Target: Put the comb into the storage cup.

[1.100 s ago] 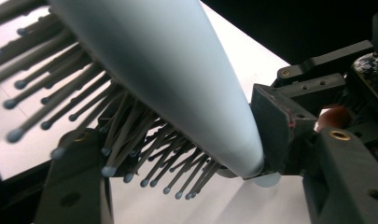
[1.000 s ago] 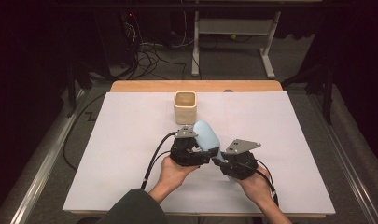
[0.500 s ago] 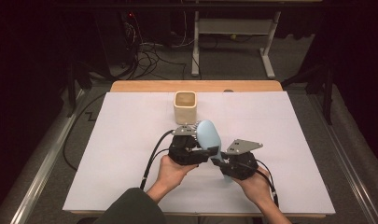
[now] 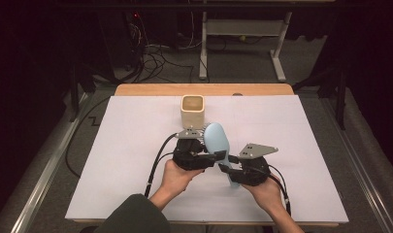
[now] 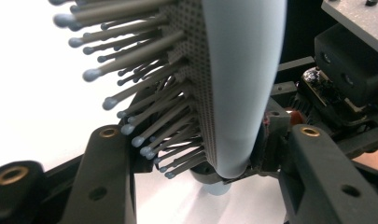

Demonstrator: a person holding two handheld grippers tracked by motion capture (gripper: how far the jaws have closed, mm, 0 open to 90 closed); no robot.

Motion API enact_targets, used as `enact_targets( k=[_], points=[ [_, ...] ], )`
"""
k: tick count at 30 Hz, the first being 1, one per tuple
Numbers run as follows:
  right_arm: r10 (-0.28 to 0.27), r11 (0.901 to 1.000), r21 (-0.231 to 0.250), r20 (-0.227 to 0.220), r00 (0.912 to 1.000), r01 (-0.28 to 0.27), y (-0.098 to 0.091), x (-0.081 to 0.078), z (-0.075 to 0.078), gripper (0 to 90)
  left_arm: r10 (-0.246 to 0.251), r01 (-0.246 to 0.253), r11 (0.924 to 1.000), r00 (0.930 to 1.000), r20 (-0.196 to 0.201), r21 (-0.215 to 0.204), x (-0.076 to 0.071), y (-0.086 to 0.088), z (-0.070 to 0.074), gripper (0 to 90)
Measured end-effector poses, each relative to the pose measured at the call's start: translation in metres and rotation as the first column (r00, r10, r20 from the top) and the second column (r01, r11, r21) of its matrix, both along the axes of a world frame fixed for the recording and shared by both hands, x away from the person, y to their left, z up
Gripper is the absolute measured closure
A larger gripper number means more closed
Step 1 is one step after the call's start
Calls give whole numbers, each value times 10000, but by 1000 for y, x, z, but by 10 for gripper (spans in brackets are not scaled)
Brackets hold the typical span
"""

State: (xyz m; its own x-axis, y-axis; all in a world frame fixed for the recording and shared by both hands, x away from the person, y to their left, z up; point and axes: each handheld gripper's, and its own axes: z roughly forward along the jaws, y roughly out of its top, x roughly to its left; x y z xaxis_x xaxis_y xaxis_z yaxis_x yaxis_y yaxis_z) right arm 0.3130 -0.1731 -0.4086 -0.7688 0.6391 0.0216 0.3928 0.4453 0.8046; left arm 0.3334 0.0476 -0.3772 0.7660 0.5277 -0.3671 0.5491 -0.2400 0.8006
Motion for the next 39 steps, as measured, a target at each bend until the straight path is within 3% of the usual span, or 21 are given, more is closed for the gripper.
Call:
enact_targets(
  k=[9,22,39],
  points=[
    [-21,9999,161,322,9995,16,-3,-1,-2,459,263,-265,9996,9994,209,89,2,9,6,533],
    [-109,9988,473,597,9982,81,-9,-4,-3,397,485,-492,9987,9982,365,167,4,19,11,533],
    [-632,9917,1156,619,9961,557,-43,-6,-8,354,910,-927,9954,9937,653,245,7,37,22,537]
  ],
)
